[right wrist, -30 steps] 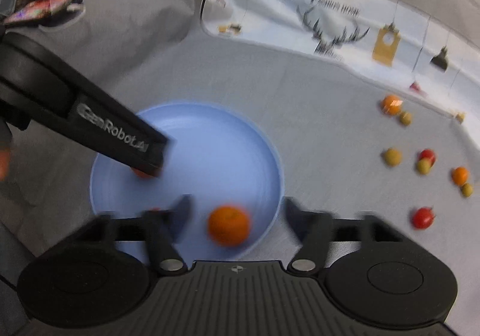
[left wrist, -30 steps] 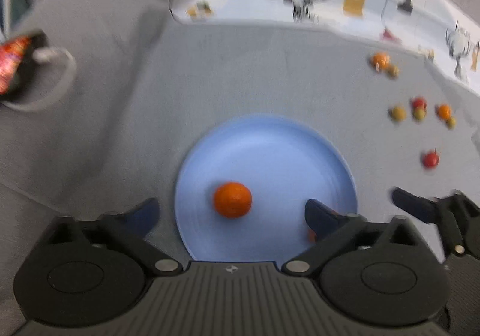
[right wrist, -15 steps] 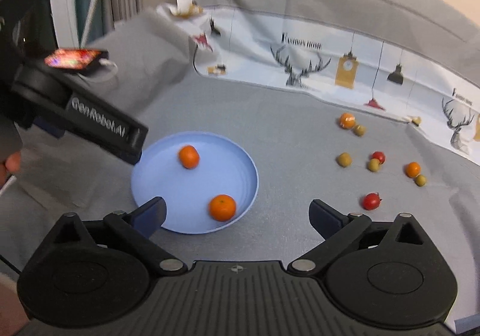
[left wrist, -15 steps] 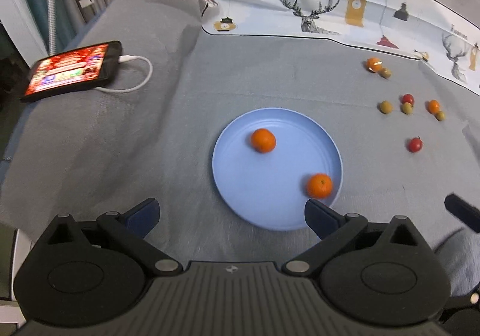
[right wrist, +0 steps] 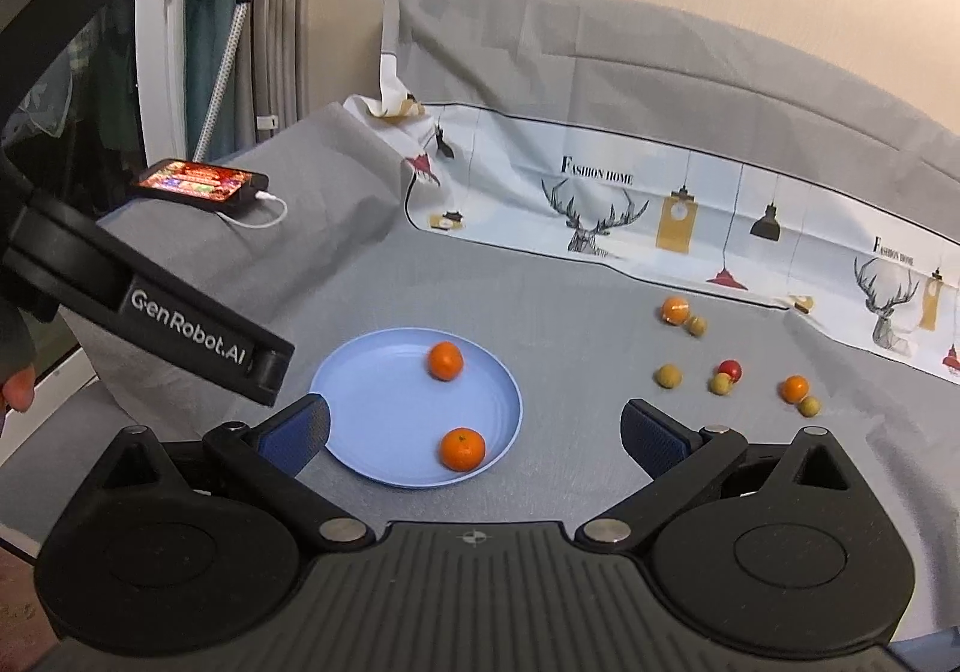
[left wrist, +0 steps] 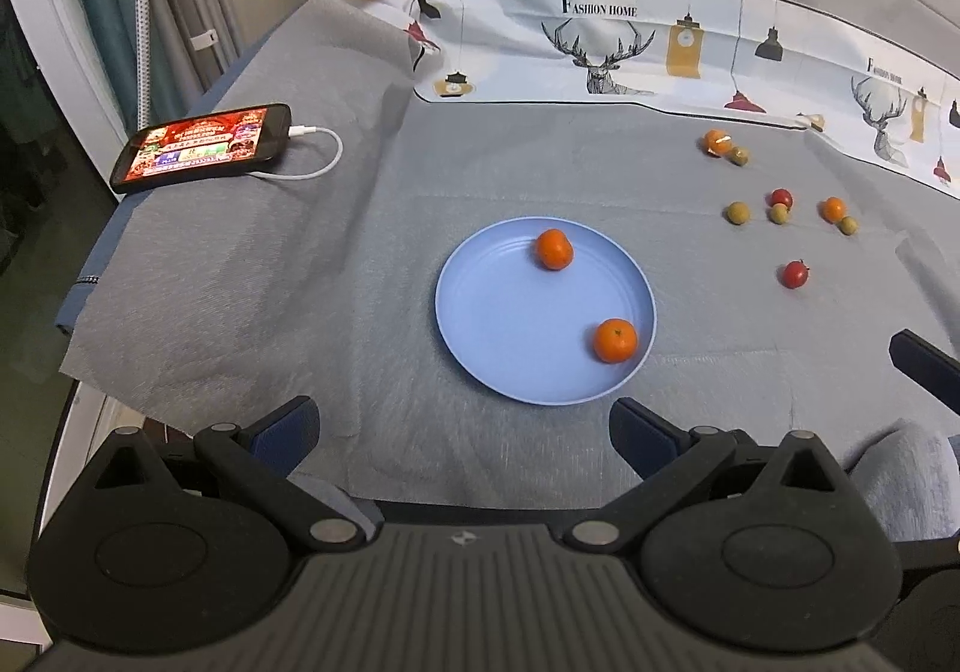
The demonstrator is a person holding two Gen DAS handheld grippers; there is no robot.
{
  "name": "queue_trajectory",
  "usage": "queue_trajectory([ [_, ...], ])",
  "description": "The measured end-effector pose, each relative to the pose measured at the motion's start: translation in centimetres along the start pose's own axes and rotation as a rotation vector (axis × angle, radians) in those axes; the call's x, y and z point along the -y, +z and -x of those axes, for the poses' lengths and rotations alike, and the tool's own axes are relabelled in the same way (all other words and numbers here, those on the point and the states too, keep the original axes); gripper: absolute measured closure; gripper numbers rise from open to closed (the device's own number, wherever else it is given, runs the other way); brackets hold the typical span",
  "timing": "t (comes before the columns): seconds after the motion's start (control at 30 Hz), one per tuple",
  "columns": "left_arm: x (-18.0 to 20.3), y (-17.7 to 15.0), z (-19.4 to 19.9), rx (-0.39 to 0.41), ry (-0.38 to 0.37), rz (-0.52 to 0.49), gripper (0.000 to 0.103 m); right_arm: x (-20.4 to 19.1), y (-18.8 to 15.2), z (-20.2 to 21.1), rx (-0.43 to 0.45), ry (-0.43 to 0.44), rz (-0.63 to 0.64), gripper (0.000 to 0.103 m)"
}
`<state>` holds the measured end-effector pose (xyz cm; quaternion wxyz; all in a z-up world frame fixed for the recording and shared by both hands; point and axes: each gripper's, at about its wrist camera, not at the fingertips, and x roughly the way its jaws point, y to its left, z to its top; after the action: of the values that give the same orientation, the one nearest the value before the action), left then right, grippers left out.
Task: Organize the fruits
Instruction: 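Lift both tools away from the plate back toward the fruits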
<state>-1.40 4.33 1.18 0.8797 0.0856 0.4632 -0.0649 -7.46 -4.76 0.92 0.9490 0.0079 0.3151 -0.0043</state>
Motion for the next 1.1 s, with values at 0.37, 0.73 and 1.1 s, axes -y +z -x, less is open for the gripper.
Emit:
queue_trajectory([
  [0.37,-0.5,-0.1,0.4,0.007,-0.002,0.009,0.000,-0.6,0.0,1.2,0.034,-0.007,0.014,0.001],
  [0.73,-0.6,0.0,-0.3,-0.006,-0.003,0.012,0.000,-0.4,-0.1,1.1,0.018,-0.001,0.008,0.001],
  [1.1,-0.2,0.5,-1.3,-0.035,-0.002,0.002,0.000,0.0,-0.3,0.0,0.000,0.002,-0.017,0.001],
])
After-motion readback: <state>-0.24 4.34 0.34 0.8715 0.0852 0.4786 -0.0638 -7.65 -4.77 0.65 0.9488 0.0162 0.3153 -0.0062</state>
